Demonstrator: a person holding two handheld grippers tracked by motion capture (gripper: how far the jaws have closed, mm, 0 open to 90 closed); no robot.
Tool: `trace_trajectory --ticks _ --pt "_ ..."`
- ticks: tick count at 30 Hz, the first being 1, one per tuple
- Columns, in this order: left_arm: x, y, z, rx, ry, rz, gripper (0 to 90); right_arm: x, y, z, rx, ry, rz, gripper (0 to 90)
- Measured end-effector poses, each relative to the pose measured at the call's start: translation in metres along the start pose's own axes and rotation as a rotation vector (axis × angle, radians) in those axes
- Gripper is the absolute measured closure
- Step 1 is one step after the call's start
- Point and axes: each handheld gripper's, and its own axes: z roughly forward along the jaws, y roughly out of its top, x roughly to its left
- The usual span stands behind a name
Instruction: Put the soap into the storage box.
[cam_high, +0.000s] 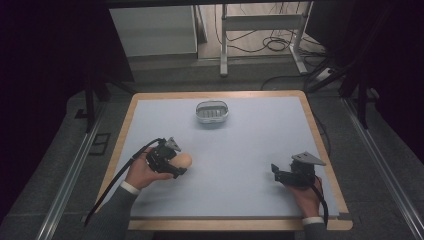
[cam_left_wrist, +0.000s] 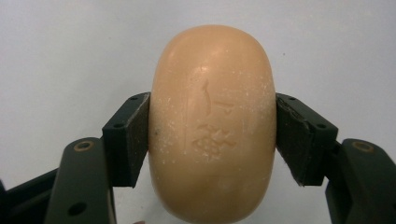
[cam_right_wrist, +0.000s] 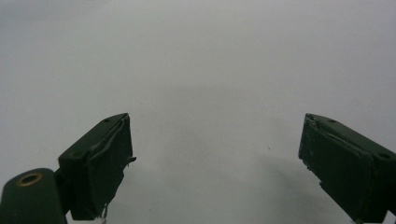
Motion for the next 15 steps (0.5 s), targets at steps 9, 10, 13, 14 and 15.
trace_trajectory --ticks 9,10,13,14,15 --pt "0.005 0.007 0.0 -0.004 0.008 -0.001 32.8 0.0 0.0 0.0 0.004 0.001 0.001 9.7" --pt "0.006 0.008 0.0 -0.005 0.009 0.0 32.8 0.0 0.0 0.0 0.004 0.001 0.002 9.7" --pt "0.007 0.011 0.0 -0.009 0.012 -0.001 32.8 0.0 0.0 0.0 0.004 0.0 0.001 9.7" --pt "0.007 0.012 0.0 -0.013 0.013 -0.004 32.8 0.0 0.0 0.0 0.004 0.0 0.002 9.7" --pt "0.008 0.012 -0.001 -0.012 0.013 -0.001 32.8 0.0 0.0 0.0 0.003 -0.001 0.003 9.7"
